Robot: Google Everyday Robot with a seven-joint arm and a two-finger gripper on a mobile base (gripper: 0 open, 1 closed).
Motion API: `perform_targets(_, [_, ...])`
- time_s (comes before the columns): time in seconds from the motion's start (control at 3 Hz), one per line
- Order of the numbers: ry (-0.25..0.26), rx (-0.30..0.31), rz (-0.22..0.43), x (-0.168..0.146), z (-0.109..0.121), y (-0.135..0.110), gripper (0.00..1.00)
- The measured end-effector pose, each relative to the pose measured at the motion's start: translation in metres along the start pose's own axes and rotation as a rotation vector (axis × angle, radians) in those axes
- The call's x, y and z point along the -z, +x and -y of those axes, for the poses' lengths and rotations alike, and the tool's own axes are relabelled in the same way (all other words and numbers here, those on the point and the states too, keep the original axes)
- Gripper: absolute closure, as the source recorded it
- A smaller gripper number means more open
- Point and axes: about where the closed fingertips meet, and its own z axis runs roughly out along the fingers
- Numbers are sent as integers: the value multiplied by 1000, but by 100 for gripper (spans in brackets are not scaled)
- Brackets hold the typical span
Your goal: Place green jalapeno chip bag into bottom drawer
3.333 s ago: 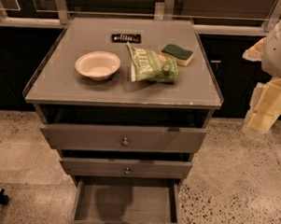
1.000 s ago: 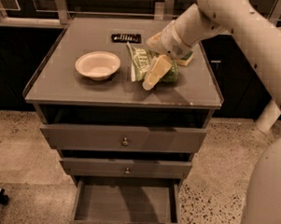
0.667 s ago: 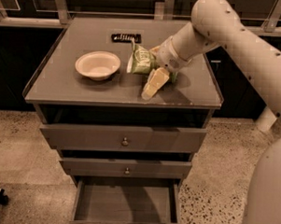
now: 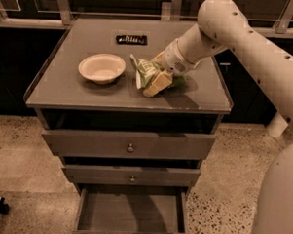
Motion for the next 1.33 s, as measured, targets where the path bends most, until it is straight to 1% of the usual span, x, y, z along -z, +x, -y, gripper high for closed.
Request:
perform_targets(0.67, [0,0,0,0,0,0,88])
perform_targets(1.0, [-16,7,24,2,-21,-9,100])
perform_targets(1.33, [45,-38,106,39,-61,-42,100])
